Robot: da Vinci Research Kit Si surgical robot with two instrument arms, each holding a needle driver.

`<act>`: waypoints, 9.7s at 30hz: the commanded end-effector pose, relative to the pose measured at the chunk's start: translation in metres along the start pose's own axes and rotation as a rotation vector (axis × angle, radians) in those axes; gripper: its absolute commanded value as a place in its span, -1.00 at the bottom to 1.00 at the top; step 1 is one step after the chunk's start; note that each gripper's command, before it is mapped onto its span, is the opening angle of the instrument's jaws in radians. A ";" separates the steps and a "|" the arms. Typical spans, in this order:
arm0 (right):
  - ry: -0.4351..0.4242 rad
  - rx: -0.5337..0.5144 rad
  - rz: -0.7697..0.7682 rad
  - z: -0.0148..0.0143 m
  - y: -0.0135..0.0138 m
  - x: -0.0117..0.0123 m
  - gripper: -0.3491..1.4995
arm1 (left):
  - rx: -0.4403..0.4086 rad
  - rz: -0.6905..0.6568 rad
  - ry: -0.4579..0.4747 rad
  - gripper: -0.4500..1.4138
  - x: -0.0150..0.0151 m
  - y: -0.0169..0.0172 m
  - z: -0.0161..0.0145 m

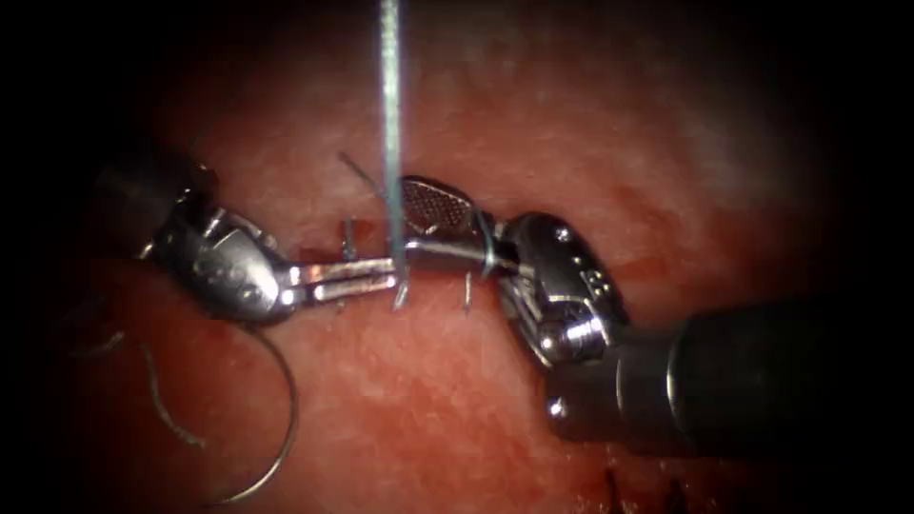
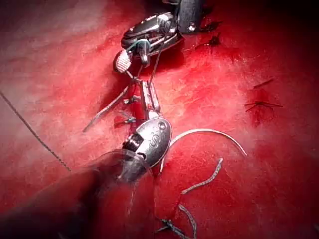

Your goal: Wound Closure

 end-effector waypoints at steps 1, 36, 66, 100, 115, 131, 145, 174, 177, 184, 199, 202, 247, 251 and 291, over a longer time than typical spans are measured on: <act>-0.027 -0.001 -0.006 0.0000 -0.0005 -0.0014 -0.35 | -0.001 -0.004 0.000 -1.00 -0.0005 0.0012 0.0001; -0.742 -0.499 -0.260 0.0085 0.0001 -0.0045 -0.36 | -0.001 -0.063 -0.107 -1.00 -0.0008 -0.0016 0.0011; -0.625 -0.534 -0.407 0.0080 -0.0019 -0.0017 -0.15 | 0.000 -0.077 -0.114 -1.00 -0.0010 -0.0012 0.0010; -0.710 -0.624 -0.340 0.0070 0.0014 -0.0041 -1.00 | -0.007 -0.081 -0.109 -1.00 -0.0008 -0.0015 0.0012; -0.569 -0.637 -0.356 0.0031 -0.0034 0.0012 -1.00 | 0.016 -0.094 -0.147 -1.00 -0.0006 -0.0056 -0.0013; -0.569 -0.607 -0.365 -0.0020 -0.0077 0.0014 -1.00 | 0.050 -0.099 -0.186 -1.00 -0.0023 -0.0112 0.0019; -0.576 -0.561 -0.390 -0.0037 -0.0118 0.0003 -1.00 | 0.056 -0.096 -0.237 -1.00 -0.0040 -0.0139 0.0050; -0.572 -0.479 -0.488 -0.0050 -0.0148 -0.0045 -1.00 | 0.189 0.026 -0.348 -1.00 -0.0071 -0.0211 0.0083; -0.581 -0.468 -0.494 -0.0053 -0.0151 -0.0058 -1.00 | 0.191 0.039 -0.364 -1.00 -0.0078 -0.0213 0.0082; -0.614 -0.462 -0.504 -0.0062 -0.0156 -0.0078 -1.00 | 0.206 0.055 -0.385 -1.00 -0.0093 -0.0213 0.0081; -0.635 -0.452 -0.512 -0.0072 -0.0165 -0.0093 -1.00 | 0.216 0.113 -0.414 -1.00 -0.0085 -0.0227 0.0076; -0.641 -0.452 -0.511 -0.0072 -0.0167 -0.0093 -1.00 | 0.222 0.113 -0.418 -1.00 -0.0085 -0.0228 0.0076; -0.589 -0.436 -0.406 -0.0002 -0.0040 0.0007 0.65 | 0.012 -0.058 -0.164 -1.00 0.0104 -0.0113 0.0106; -0.612 -0.439 -0.379 0.0002 -0.0028 -0.0007 0.65 | 0.005 -0.053 -0.163 -1.00 0.0110 -0.0104 0.0106; -0.617 -0.367 -0.342 0.0013 -0.0015 -0.0026 -1.00 | -0.024 -0.050 -0.163 -1.00 0.0136 -0.0081 0.0118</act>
